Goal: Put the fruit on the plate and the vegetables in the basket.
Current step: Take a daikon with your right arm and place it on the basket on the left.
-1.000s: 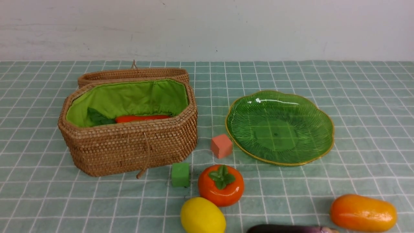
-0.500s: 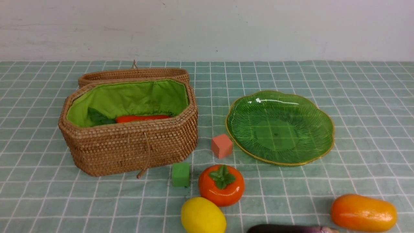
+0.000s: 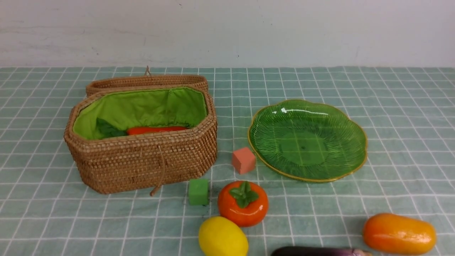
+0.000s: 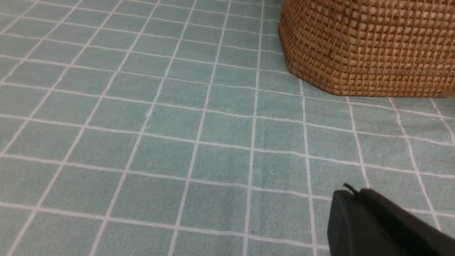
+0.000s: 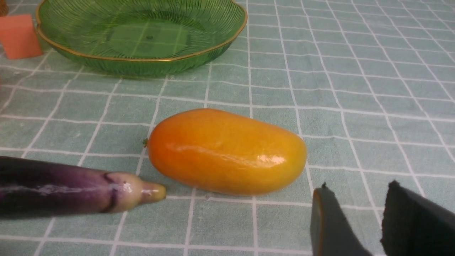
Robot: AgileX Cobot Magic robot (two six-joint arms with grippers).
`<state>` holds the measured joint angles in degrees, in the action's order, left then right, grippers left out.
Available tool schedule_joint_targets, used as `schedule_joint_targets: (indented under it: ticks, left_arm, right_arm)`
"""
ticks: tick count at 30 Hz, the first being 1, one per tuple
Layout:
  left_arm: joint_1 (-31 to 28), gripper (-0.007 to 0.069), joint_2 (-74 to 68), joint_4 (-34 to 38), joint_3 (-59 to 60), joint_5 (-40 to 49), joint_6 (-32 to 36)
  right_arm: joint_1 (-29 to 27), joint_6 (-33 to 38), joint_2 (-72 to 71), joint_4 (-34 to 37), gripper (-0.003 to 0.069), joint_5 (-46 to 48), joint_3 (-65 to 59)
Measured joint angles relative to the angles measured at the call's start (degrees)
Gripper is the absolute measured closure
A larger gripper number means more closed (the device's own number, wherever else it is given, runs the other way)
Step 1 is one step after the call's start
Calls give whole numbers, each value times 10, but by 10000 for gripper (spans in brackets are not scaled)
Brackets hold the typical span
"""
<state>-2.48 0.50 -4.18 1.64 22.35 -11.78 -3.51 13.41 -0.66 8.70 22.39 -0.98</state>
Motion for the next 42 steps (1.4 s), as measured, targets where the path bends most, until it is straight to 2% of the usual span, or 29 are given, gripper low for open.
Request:
schedule_joint_targets:
  ticks: [15, 22, 28, 31, 36, 42]
  left_arm:
    - [0, 606, 0, 0, 0, 0, 0]
    - [0, 606, 0, 0, 0, 0, 0]
    - [0, 603, 0, 0, 0, 0, 0]
    - [0, 596, 0, 0, 0, 0, 0]
    - [0, 596, 0, 0, 0, 0, 0]
    - [0, 588, 0, 0, 0, 0, 0]
  right_arm:
    - [0, 0, 0, 7, 418, -18, -2]
    - [0, 0, 0, 163, 418, -146, -6]
    - [0, -13, 0, 341, 418, -230, -6]
    - [0, -13, 0, 461, 418, -274, -6]
    - [0, 20, 0, 490, 418, -270, 8]
    - [0, 31, 7, 489, 418, -165, 121]
